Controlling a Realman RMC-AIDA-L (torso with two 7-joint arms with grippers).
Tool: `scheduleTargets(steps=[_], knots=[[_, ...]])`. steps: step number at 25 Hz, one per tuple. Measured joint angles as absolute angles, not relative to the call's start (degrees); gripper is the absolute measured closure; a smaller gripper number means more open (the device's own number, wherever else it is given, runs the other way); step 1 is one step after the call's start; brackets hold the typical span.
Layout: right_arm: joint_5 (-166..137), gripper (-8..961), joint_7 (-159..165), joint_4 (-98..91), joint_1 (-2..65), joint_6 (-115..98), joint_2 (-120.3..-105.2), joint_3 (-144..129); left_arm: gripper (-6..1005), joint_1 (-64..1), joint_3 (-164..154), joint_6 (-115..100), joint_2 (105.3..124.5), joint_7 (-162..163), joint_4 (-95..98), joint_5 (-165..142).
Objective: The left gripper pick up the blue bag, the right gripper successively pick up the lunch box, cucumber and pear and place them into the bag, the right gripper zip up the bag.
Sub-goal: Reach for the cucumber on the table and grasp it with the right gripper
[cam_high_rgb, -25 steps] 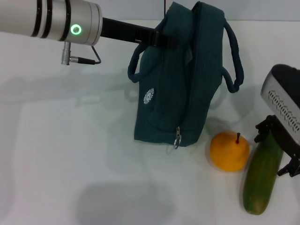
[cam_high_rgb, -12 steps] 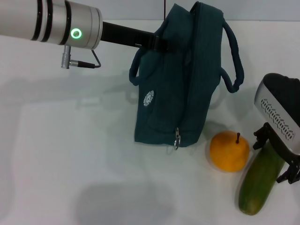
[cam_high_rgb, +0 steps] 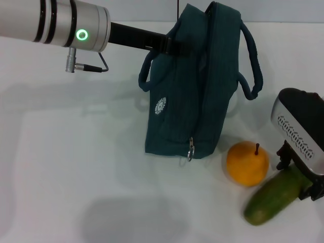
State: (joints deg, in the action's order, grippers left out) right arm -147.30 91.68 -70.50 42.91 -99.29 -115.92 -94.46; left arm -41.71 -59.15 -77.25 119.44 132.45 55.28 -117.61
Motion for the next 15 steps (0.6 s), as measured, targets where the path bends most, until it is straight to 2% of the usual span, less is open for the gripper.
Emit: scheduleTargets(steps=[2,7,12,15], knots=[[-147.6,84,92.0,-70.5,43.0,-99.5,-115.89,-94.6,943,-41.7,-59.1,-77.2,119.39,132.5,55.3,-117.6],[-148.1,244,93.2,-70.5,43.3,-99.8,-115.78,-95.3,943,-41.7,-59.1,-77.2,119.34,132.5,55.3,-117.5],[-148.2,324,94.1,-70.3,43.5,-99.5,-115.78,-95.4,943,-41.8,-59.0,-77.3,119.29,132.4,55.4,-117.7],[-148.7,323,94.8,-69.9,43.5,-99.3,-115.79,-95.4,943,-41.8,-59.0,-77.3,119.27,132.4,55.5,-117.7]])
